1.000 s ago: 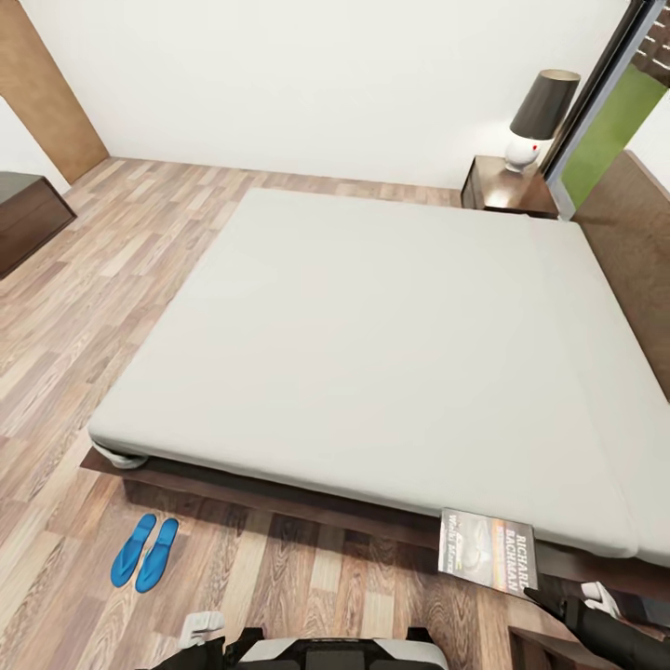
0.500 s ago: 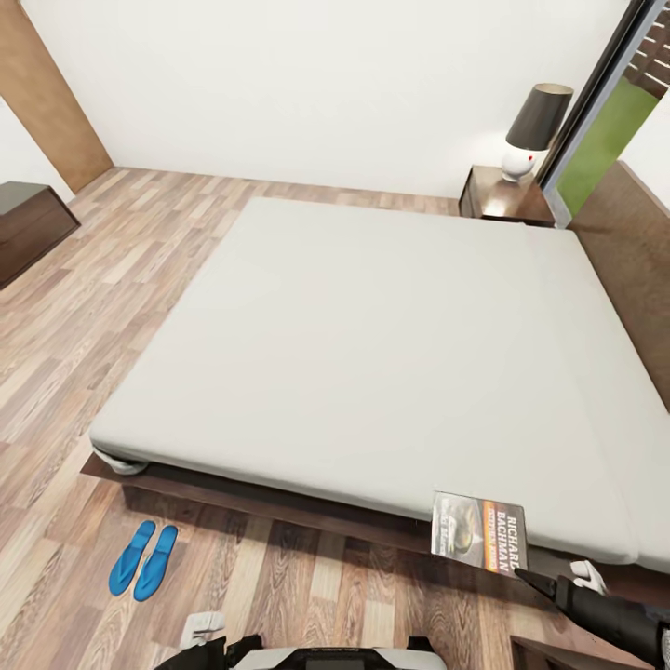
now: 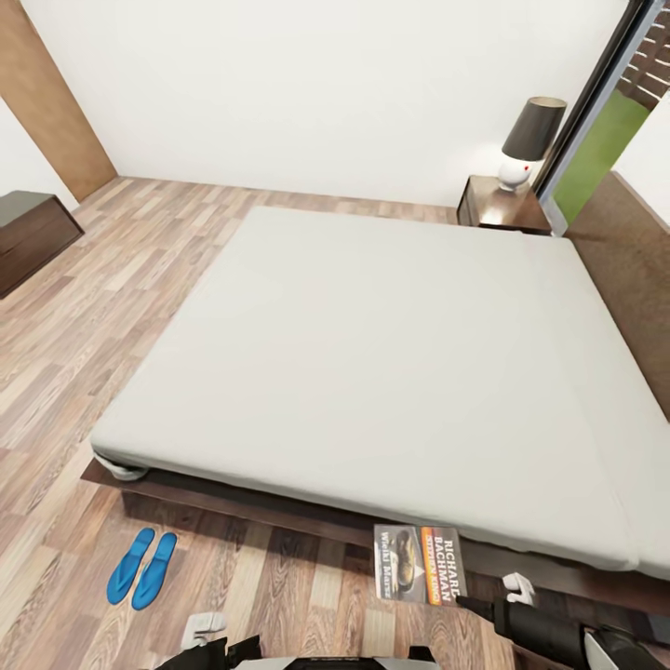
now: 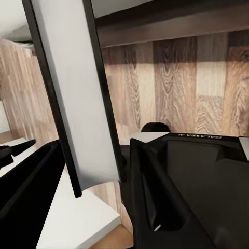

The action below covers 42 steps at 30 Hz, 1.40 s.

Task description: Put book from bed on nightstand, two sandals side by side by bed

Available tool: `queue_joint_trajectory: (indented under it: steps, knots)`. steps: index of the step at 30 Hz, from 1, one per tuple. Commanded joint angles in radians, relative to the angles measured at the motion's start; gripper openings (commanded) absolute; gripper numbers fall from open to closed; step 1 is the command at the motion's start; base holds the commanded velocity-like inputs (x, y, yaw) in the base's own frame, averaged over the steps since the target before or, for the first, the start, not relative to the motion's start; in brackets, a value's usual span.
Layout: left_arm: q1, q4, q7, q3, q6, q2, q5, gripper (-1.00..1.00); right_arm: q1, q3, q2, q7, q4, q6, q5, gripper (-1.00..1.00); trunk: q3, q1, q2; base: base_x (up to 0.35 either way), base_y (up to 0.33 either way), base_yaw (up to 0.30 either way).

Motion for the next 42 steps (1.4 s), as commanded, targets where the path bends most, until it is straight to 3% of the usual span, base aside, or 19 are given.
queue_joint_trajectory:
  steps: [1, 13, 17, 20, 24, 27, 31, 36, 39, 42]
  knots:
    - [0.0, 0.0, -0.002, -0.005, 0.005, 0.001, 0.01, 1.0, 0.0, 0.006, -0.001, 0.001, -0.001, 0.009, -0.009, -1.0, 0.0, 0.001, -0.001, 0.0, 0.0, 0.0]
    - [0.0, 0.0, -0.002, -0.005, 0.004, 0.001, 0.007, 1.0, 0.0, 0.006, 0.002, 0.001, -0.001, 0.006, -0.003, -1.0, 0.02, 0.001, -0.001, 0.0, 0.0, 0.0]
    - [0.0, 0.0, 0.009, -0.004, 0.004, 0.002, -0.032, 1.0, 0.0, 0.006, 0.001, 0.002, -0.001, 0.008, -0.004, -1.0, 0.026, 0.001, -0.001, 0.0, 0.0, 0.0]
    - [0.0, 0.001, 0.076, -0.002, 0.003, 0.002, -0.084, 1.0, 0.0, 0.004, 0.0, 0.003, 0.0, 0.01, -0.005, -1.0, 0.031, 0.001, -0.001, 0.0, 0.0, 0.0]
    - [0.0, 0.0, 0.273, -0.005, -0.015, -0.002, -0.138, 1.0, 0.0, 0.003, -0.001, 0.003, 0.0, 0.011, -0.006, -1.0, 0.038, 0.001, -0.001, 0.0, 0.0, 0.0]
    - [0.0, 0.001, 0.338, -0.005, -0.042, -0.024, -0.148, 1.0, 0.0, 0.002, -0.001, 0.003, 0.0, 0.011, -0.006, -1.0, 0.042, 0.001, -0.001, 0.0, 0.0, 0.0]
    - [0.0, 0.001, 0.365, -0.006, -0.058, -0.053, -0.152, 1.0, 0.0, 0.001, -0.001, 0.003, 0.0, 0.012, -0.006, -1.0, 0.049, 0.001, -0.001, 0.0, 0.0, 0.0]
    - [0.0, 0.022, 0.372, -0.043, -0.064, -0.093, -0.153, 1.0, 0.0, 0.001, -0.001, 0.003, 0.0, 0.012, -0.005, -1.0, 0.057, 0.001, -0.001, 0.0, 0.0, 0.0]
    - [0.0, 0.051, 0.374, -0.1, -0.078, -0.123, -0.153, 1.0, 0.0, 0.001, -0.001, 0.002, 0.0, 0.012, -0.005, -1.0, 0.062, 0.001, -0.001, 0.0, 0.0, 0.0]
    - [0.0, 0.06, 0.378, -0.15, -0.094, -0.133, -0.152, 1.0, 0.0, 0.001, -0.001, 0.002, 0.0, 0.012, -0.005, -1.0, 0.067, 0.001, -0.001, 0.0, 0.0, 0.0]
